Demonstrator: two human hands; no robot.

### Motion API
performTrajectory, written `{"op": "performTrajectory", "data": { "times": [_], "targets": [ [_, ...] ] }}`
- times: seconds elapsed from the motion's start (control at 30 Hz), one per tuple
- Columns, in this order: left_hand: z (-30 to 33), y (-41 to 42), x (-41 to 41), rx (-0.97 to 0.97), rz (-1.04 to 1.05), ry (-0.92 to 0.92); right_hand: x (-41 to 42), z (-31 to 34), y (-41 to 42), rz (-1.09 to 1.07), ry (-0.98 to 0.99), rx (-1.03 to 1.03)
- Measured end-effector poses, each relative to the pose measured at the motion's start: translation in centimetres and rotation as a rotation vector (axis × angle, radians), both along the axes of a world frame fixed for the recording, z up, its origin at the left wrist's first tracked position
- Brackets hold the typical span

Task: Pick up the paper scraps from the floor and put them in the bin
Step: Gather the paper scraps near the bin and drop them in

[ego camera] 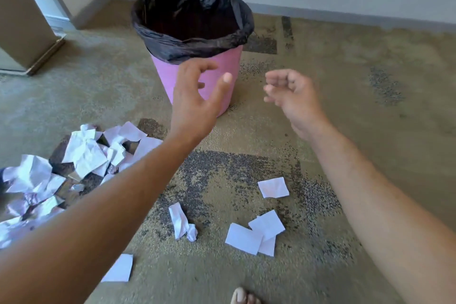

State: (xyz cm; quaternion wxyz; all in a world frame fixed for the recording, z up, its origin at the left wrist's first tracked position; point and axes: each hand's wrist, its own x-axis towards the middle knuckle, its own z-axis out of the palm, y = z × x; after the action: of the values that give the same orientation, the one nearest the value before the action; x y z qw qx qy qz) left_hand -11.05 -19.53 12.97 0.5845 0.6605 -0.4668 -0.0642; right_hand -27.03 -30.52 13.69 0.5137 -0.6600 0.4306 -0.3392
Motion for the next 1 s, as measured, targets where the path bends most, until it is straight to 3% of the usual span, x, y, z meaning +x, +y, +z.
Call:
{"op": "performTrajectory", "data": {
  "times": [0.17,0.27,0.37,0.47,0.53,0.63,0.83,1.0],
  "targets": [
    [-9.0,3.8,-6.4,0.533,-0.296,-0.018,-5.4,-8.3,2.8,0.17,0.427,-0.018],
    [-13.3,6.0,-8.9,0.753,-0.484,-0.224,-8.0,-12.6,4.1,0.299,0.708,-0.032],
    [-15.9,7.9,-10.2,0.929,-0.584,-0.451,-9.4,-15.5,5.2,0.449,0.96,-0.179],
    [-16.9,9.0,-11.1,0.985,-0.637,-0.617,-9.7,-16.6,6.1,0.504,1.066,-0.297],
    [-17.1,9.1,-11.2,0.993,-0.668,-0.652,-9.8,-16.9,6.4,0.491,1.082,-0.357],
    [-16.9,8.7,-11.3,1.021,-0.71,-0.554,-9.8,-17.1,6.6,0.451,1.08,-0.364],
    [-15.9,8.5,-11.9,1.033,-0.722,-0.316,-10.0,-17.2,7.3,0.261,0.807,-0.047],
    [-16.6,8.1,-11.6,1.011,-0.721,-0.261,-10.7,-16.9,8.6,0.112,0.602,0.111]
  ]
}}
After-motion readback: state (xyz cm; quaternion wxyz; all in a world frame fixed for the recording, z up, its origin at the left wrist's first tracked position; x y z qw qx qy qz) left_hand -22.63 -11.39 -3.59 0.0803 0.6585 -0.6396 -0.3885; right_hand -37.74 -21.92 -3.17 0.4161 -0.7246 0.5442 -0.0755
